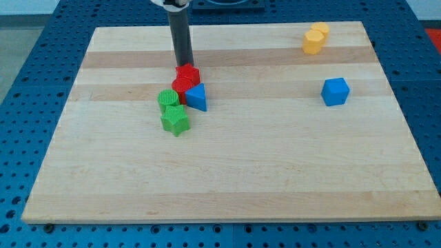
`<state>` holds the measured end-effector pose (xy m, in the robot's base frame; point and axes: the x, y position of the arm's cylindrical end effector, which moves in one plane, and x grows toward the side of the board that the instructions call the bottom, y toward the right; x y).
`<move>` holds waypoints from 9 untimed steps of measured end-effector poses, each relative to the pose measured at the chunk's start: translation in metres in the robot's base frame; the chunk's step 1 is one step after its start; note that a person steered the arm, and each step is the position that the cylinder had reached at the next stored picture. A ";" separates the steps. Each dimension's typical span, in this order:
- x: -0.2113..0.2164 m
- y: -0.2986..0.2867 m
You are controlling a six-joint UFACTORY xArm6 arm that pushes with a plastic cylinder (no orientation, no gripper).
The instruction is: Move the red star parallel right to the green star
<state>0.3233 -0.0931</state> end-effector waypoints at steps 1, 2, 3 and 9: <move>0.017 -0.018; 0.040 -0.021; 0.064 -0.011; 0.136 0.147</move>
